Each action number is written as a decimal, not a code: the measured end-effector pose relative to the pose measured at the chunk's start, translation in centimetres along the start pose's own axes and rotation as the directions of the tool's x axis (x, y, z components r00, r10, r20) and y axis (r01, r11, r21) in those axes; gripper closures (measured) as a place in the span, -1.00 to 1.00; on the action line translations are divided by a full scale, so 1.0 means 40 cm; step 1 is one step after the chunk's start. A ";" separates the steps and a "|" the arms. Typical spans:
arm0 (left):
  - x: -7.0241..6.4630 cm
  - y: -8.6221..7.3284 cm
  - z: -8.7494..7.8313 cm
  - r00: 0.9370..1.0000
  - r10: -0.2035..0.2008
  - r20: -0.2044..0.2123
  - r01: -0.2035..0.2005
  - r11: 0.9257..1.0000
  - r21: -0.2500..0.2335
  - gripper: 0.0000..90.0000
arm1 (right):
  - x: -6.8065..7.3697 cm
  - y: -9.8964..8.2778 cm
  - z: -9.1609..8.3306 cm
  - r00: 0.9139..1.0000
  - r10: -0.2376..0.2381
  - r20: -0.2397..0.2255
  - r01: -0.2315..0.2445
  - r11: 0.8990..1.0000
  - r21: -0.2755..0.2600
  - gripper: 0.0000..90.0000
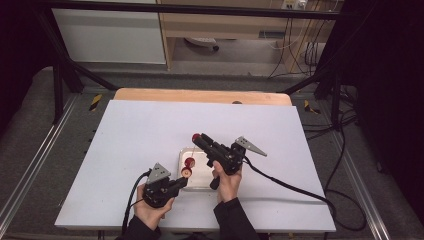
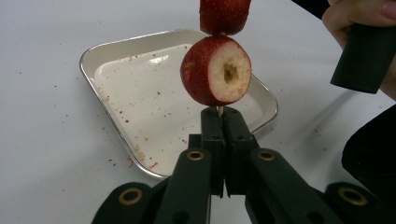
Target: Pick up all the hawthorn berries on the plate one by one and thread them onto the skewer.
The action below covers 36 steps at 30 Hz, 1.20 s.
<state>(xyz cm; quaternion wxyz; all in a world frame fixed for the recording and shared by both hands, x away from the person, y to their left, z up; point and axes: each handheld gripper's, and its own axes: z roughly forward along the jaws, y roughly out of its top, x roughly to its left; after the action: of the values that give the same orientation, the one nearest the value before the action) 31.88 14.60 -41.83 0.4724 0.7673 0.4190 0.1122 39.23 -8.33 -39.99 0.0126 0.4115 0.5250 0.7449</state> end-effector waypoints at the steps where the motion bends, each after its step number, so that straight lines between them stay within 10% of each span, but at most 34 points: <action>1: 0.001 0.000 -0.001 1.000 0.006 -0.006 -0.006 1.000 -0.001 0.96 | -0.001 -0.002 0.000 1.000 -0.003 0.000 0.003 1.000 -0.001 0.39; 36: 0.014 0.012 0.006 0.999 -0.047 0.009 0.047 0.998 -0.047 0.97 | 0.004 -0.036 -0.005 0.999 -0.044 0.001 0.044 0.993 0.114 0.21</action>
<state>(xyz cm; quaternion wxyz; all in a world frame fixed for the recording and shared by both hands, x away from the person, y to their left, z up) 32.62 14.78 -41.68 0.4944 0.7463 0.4323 0.1080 38.40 -7.74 -41.06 0.0063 0.4011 0.5756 0.7126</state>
